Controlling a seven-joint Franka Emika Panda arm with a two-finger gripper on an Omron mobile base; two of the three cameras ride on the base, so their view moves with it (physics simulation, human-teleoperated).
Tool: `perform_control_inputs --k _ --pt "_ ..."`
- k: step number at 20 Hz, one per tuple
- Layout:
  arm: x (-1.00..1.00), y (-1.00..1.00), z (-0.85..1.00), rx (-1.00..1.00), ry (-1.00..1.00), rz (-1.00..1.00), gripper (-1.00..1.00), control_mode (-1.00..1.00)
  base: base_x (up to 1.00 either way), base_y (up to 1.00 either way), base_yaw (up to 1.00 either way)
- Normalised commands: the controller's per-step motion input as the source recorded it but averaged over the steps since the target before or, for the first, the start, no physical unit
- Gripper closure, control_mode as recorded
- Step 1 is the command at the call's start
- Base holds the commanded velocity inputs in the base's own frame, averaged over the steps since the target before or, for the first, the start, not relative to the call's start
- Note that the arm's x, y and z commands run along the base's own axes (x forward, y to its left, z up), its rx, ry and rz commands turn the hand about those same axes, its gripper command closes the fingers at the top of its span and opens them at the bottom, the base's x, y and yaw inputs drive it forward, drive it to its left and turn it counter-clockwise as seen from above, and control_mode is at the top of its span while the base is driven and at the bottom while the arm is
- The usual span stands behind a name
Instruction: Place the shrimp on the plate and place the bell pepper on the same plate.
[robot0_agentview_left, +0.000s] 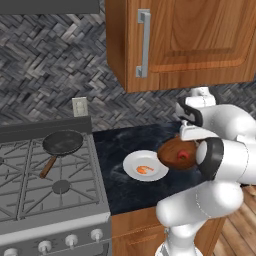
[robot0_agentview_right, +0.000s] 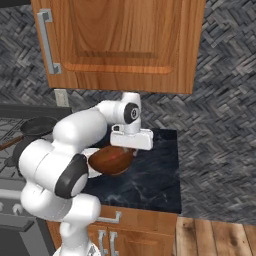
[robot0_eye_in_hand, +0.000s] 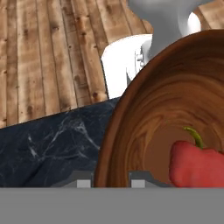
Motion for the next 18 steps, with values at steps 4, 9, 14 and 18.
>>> perform_control_inputs --k 4,9,14,18 --pt "0.00 0.00 0.17 -0.13 0.04 -0.12 1.00 -1.00 0.00 0.00 0.00" --pt "-0.05 0.00 0.14 -0.19 0.00 -0.11 1.00 -1.00 0.00 0.00 0.00" --pt "0.00 0.12 0.12 -0.27 -0.01 -0.13 1.00 -1.00 0.00 0.00 0.00" --pt "0.00 0.21 0.17 -0.33 -0.05 -0.10 1.00 -1.00 0.00 0.00 0.00"
